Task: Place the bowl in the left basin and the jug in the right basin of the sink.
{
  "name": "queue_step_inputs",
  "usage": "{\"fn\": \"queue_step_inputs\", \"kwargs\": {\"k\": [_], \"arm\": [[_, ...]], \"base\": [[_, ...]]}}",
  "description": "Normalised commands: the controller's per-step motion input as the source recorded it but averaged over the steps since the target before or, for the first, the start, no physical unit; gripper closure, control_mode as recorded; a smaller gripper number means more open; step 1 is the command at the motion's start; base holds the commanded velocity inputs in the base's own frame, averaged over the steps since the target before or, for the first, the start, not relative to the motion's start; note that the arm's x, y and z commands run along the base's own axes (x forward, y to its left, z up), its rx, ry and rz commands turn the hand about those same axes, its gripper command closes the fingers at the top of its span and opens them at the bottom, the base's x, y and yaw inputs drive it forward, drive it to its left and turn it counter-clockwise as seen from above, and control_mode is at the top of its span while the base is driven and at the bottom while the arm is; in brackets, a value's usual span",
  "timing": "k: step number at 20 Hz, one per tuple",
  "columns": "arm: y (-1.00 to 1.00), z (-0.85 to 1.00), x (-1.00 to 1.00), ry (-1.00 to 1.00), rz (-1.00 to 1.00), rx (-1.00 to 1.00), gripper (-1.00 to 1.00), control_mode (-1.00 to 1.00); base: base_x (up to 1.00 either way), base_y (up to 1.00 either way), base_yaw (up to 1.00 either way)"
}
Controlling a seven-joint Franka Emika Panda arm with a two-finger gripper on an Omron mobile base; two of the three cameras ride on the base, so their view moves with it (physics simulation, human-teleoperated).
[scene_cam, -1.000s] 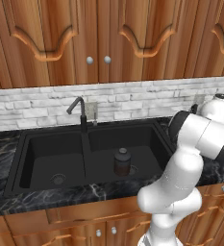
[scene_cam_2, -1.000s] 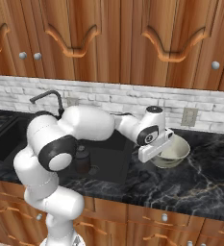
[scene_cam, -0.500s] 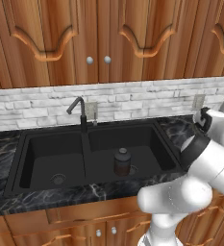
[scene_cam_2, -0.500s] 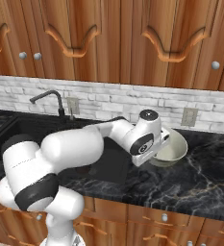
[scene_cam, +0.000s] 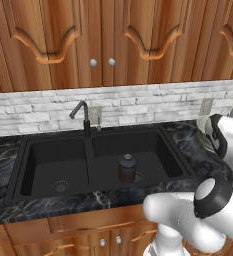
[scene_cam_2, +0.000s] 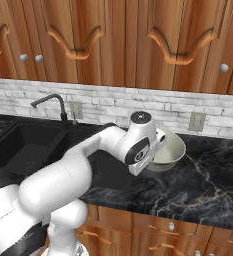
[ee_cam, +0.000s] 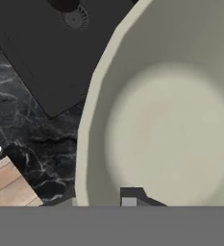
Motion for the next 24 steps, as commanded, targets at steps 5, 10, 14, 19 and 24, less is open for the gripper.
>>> {"fn": "queue_step_inputs", "kwargs": {"k": [5, 10, 14, 19, 24], "arm": [[0.27, 0.36, -0.37, 0.00, 0.14, -0.04, 1.00, -1.00], [0.32, 0.27, -0.36, 0.00, 0.14, -0.04, 1.00, -1.00], [0.37, 0.21, -0.29, 0.00, 0.17, -0.01, 1.00, -1.00], [0.40, 0.26, -0.25, 0.00, 0.19, -0.03, 1.00, -1.00], [0.40, 0.31, -0.24, 0.01, 0.18, -0.03, 1.00, -1.00]], "base": [[0.00, 0.00, 0.00], [0.00, 0.00, 0.00], [0.00, 0.00, 0.00], [0.00, 0.00, 0.00], [0.00, 0.00, 0.00]]}}
